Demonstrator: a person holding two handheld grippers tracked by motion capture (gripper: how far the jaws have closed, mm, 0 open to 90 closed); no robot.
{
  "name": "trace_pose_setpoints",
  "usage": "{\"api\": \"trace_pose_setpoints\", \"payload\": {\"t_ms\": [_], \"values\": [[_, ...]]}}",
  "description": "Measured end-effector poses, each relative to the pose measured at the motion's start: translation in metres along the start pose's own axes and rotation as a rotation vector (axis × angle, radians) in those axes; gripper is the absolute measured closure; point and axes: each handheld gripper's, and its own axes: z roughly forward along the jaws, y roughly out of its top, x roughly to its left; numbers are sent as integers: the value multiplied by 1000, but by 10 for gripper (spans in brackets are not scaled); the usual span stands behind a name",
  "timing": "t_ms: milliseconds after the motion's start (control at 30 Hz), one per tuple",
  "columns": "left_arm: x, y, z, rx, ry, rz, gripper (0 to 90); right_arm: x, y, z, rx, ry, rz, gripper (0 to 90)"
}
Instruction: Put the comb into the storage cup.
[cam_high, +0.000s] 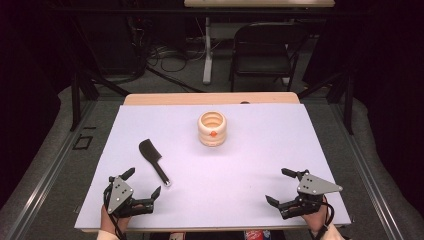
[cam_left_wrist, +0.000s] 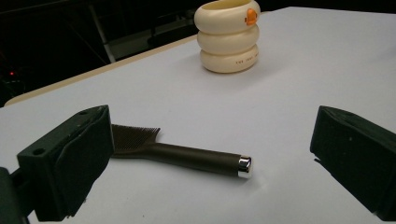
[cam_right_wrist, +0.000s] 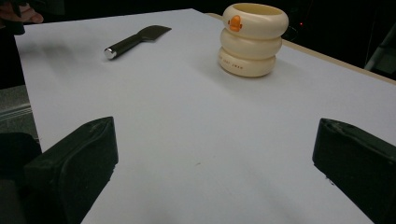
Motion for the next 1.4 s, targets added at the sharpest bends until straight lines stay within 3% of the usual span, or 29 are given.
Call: {"api": "trace_pose_setpoints", "payload": {"t_ms": [400, 600, 1400], "values": [[-8, 11, 7, 2, 13, -13, 0, 0, 0, 1, 4, 0, 2, 0], [-11, 20, 10, -2, 30, 2, 0, 0, 0, 1, 5, 0, 0, 0], [-8, 33, 54, 109, -4, -19, 0, -1, 0, 2, 13, 3, -3, 0]]}}
